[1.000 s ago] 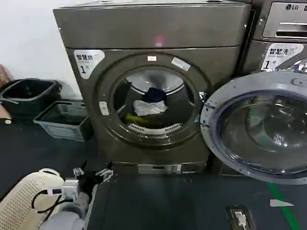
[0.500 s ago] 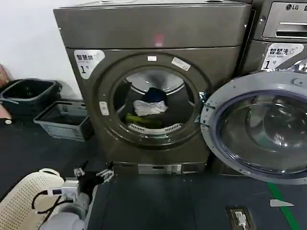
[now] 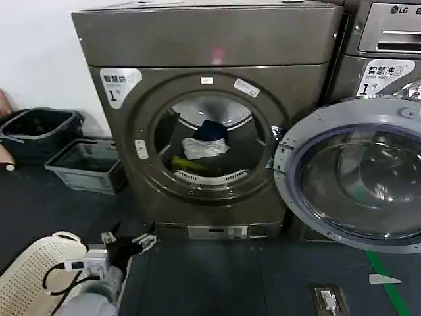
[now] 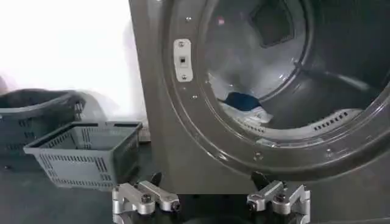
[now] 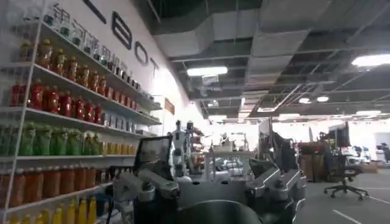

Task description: Grasp the clothes from the dryer.

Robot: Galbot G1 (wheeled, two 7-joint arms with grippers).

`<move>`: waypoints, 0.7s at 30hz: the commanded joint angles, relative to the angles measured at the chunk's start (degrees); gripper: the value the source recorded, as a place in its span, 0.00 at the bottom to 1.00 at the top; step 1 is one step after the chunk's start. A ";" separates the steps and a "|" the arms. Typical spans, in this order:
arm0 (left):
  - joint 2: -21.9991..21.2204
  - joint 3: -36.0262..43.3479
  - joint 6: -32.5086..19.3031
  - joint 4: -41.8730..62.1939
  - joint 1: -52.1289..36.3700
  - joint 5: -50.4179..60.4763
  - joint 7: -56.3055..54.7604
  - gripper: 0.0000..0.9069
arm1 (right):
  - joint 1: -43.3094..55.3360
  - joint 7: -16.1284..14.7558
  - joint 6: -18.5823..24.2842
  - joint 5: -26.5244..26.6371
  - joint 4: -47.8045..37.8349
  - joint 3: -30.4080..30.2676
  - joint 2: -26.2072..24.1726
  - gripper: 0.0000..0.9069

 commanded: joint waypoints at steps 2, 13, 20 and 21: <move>-0.05 0.02 2.81 0.23 0.04 -0.04 0.03 1.00 | 0.19 0.41 0.11 0.07 0.01 -0.13 -0.05 1.00; -0.09 0.03 2.81 0.82 -0.23 -0.05 -0.01 1.00 | 0.46 0.52 0.35 0.08 -0.65 -0.29 -0.02 1.00; -0.06 0.10 2.81 1.11 -0.37 -0.17 -0.11 1.00 | 0.54 0.77 0.26 0.09 -0.70 -0.30 0.08 1.00; -0.05 0.14 2.81 1.13 -0.36 -0.15 -0.11 1.00 | 0.49 0.72 0.29 0.10 -0.78 -0.23 0.08 1.00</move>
